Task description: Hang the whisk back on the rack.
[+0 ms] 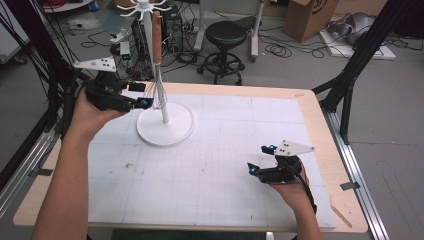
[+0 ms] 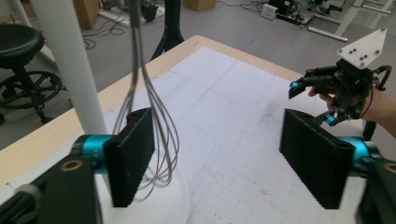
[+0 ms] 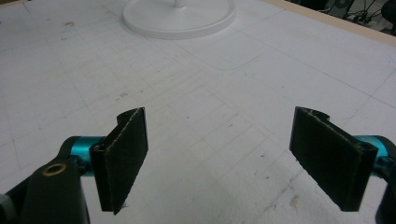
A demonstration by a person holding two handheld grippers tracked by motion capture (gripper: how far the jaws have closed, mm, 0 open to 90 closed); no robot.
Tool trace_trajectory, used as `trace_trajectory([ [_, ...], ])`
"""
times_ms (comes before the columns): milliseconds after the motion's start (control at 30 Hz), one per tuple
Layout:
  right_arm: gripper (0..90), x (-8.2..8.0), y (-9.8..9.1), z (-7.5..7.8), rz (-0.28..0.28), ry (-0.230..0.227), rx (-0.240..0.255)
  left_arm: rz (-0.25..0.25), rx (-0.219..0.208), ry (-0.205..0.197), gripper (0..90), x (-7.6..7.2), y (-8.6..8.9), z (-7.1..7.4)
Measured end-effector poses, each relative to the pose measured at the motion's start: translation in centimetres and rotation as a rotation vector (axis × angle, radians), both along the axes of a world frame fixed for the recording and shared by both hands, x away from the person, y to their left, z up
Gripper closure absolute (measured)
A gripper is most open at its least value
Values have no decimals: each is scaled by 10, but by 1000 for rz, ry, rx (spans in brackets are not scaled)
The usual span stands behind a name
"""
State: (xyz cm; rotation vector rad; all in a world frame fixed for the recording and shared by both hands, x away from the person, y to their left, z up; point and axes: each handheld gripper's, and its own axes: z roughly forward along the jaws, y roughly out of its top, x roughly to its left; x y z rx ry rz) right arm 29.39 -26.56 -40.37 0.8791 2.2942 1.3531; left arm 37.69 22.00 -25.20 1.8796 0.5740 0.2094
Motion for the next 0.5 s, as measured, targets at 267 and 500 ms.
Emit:
trace_trajectory([
  [267, 190, 0, -1, 3, 0, -8, 6, 3, 13, -19, 165, -25, -7, -35],
  [500, 192, -1, -1, 4, -1, -9, 7, 39, 41, -12, 118, -40, -6, -68],
])
